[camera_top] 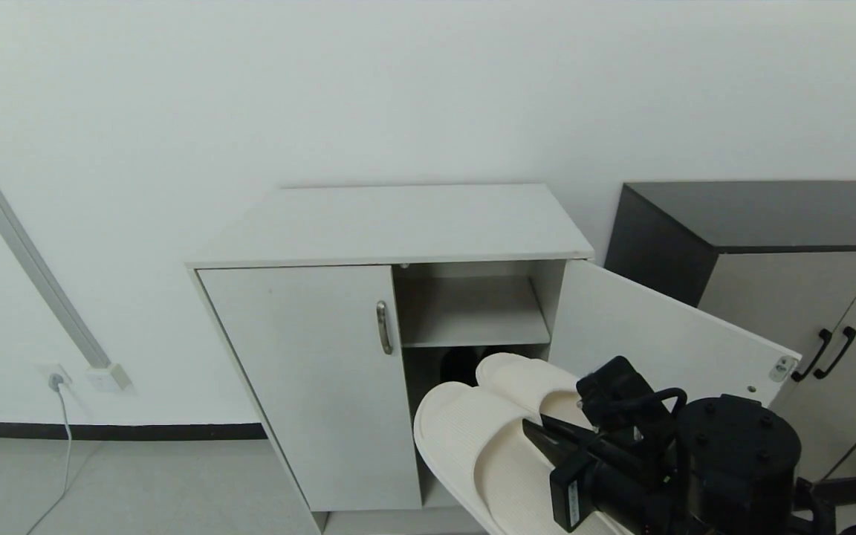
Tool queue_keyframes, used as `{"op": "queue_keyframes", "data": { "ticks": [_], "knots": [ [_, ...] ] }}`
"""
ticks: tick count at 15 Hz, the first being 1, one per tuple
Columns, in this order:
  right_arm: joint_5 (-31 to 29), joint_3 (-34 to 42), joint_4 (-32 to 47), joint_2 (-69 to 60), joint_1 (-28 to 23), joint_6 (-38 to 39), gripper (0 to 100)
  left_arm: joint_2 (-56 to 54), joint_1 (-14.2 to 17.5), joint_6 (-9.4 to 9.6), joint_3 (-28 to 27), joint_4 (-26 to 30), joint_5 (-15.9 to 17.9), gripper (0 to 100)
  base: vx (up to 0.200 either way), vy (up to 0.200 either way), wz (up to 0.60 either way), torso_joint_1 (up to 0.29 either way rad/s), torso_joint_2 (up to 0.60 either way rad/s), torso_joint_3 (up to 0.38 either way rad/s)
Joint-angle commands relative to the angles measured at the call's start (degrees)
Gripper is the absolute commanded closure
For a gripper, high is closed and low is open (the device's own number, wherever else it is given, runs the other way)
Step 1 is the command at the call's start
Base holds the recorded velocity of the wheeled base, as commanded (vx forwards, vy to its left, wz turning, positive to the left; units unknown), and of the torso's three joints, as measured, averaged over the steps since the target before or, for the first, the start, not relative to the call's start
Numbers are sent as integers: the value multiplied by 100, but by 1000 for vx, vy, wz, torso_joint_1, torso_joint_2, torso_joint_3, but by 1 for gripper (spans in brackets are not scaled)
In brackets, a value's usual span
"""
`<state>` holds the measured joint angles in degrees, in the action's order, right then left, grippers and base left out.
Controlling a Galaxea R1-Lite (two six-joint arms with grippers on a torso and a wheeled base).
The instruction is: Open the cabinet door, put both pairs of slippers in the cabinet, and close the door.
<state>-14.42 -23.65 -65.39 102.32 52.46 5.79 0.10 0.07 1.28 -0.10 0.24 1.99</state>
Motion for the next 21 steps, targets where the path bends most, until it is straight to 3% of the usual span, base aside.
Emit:
{"op": "queue_keyframes", "data": {
  "ticks": [1, 13, 19, 21],
  "knots": [
    [1, 1, 0, 16, 1, 1, 100, -1, 1, -5, 1, 2, -5, 100, 0, 0, 0, -188, 520, 320],
    [1, 45, -44, 219, 72, 1, 100, -1, 1, -5, 1, 2, -5, 100, 0, 0, 0, -145, 476, 330],
    [-61, 256, -870, 737, 89, -377, 100, -1, 1, 4, 1, 2, 3, 100, 0, 0, 0, -50, 433, 378],
    [-535, -114, -1099, 1054, 309, -412, 100, -1, 1, 4, 1, 2, 3, 100, 0, 0, 0, -7, 178, 178]
  ]
}}
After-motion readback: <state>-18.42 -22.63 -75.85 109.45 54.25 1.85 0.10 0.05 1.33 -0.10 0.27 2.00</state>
